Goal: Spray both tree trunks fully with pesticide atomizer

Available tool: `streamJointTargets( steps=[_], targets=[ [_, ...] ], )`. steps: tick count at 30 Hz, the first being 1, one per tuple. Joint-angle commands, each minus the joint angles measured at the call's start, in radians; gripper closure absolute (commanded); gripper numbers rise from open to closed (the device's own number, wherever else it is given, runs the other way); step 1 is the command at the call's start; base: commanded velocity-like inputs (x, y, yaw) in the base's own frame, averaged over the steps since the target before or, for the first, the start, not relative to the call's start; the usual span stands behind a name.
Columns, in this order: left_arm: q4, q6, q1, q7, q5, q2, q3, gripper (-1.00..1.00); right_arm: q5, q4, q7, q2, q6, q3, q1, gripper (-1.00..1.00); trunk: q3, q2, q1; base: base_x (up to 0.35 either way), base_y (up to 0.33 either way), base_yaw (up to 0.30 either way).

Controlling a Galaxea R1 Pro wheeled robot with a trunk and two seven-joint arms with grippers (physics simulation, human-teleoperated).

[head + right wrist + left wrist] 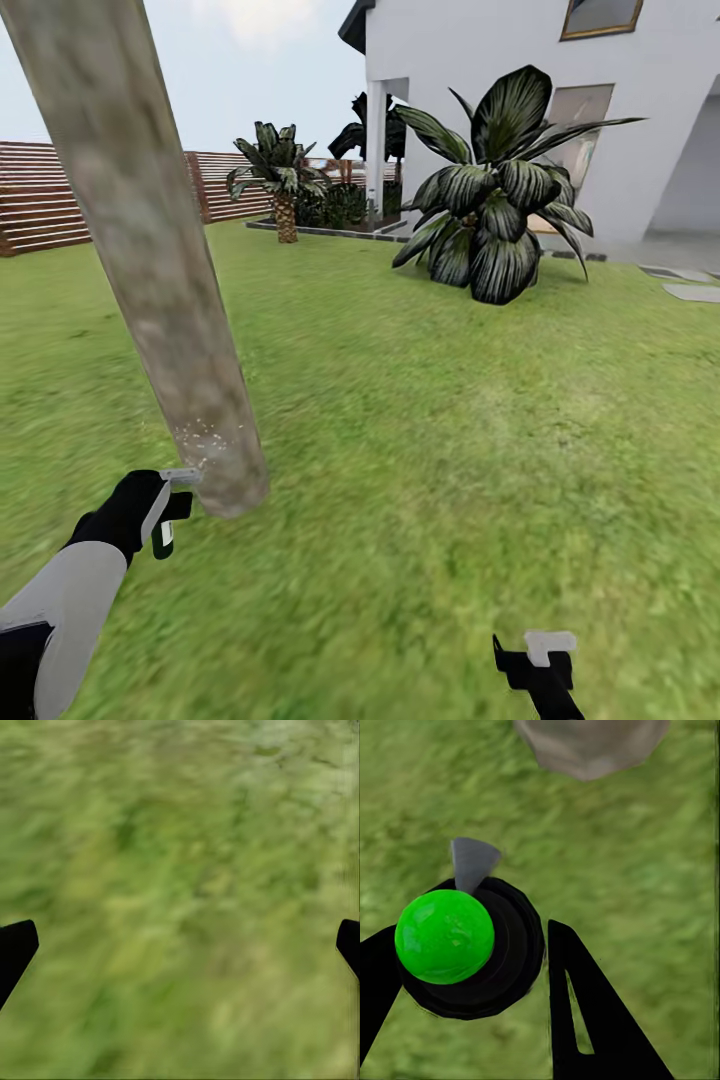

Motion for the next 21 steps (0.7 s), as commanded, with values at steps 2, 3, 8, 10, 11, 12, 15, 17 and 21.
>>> streamJointTargets(
  steps=[2,3,8,10,11,12,15,17,21],
  targets=[
    [-0.001,0.005,-0.001,-0.004,-0.011,-0.001,0.005,1.00,0.011,0.001,-0.005,-0.001,-0.003,-0.004,-0.001,-1.00,-0.001,0.000,0.000,0.224,-0.201,0.017],
    [-0.001,0.005,-0.001,-0.004,-0.011,-0.001,0.006,1.00,0.011,0.001,-0.005,0.000,-0.003,-0.004,-0.001,-1.00,-0.001,0.000,0.000,0.194,-0.214,0.003],
    [-0.004,0.005,-0.001,-0.004,-0.011,0.001,0.006,1.00,0.011,0.001,-0.005,0.000,-0.003,-0.004,-0.001,-1.00,-0.001,0.000,0.000,0.148,-0.239,0.001],
    [-0.007,0.005,-0.001,-0.002,-0.011,0.002,0.006,1.00,0.011,0.001,-0.005,0.000,-0.003,-0.005,-0.001,-1.00,-0.001,0.000,0.000,0.056,-0.264,0.000],
    [-0.008,0.005,-0.001,0.002,-0.011,0.002,0.006,1.00,0.011,0.001,-0.005,0.000,-0.002,-0.005,-0.001,-1.00,-0.001,0.000,0.000,0.028,-0.267,0.000],
    [-0.009,0.005,-0.001,0.014,-0.011,0.003,0.006,1.00,0.011,0.001,-0.005,-0.001,-0.003,-0.005,-0.001,-1.00,-0.001,0.000,0.000,0.009,-0.271,0.000],
    [-0.009,0.006,-0.001,0.021,-0.011,0.004,0.006,1.00,0.011,0.001,-0.005,-0.001,-0.002,-0.004,-0.002,-1.00,-0.001,0.000,0.000,0.003,-0.272,0.000],
    [-0.010,0.006,-0.001,0.022,-0.009,0.006,0.012,1.00,0.011,0.001,-0.005,-0.001,-0.002,-0.004,-0.001,-1.00,-0.001,0.000,0.000,0.001,-0.272,0.022],
    [-0.011,0.008,-0.003,0.021,-0.009,0.004,0.048,1.00,0.011,0.001,-0.004,0.001,-0.002,-0.004,-0.002,-1.00,-0.001,0.000,0.000,0.069,-0.267,0.186]
  ],
)
